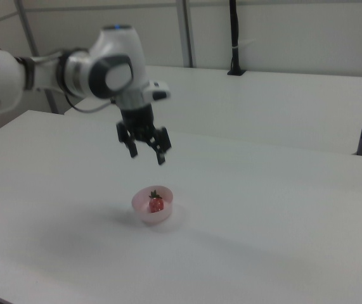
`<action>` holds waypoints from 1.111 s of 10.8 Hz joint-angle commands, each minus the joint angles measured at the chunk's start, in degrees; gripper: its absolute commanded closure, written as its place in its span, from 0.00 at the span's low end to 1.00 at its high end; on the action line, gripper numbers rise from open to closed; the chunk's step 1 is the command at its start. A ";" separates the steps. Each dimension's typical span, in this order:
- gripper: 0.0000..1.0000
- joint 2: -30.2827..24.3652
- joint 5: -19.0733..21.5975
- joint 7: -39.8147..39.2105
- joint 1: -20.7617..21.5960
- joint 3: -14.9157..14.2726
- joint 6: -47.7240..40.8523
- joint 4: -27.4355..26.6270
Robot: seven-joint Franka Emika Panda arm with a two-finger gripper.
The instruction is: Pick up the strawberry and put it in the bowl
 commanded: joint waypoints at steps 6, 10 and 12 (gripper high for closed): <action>0.00 -15.83 3.38 12.83 3.30 -1.14 -20.13 4.95; 0.00 -14.69 2.59 6.86 3.13 -1.05 -13.19 4.86; 0.00 -14.16 2.33 5.89 3.22 -0.97 -12.92 4.86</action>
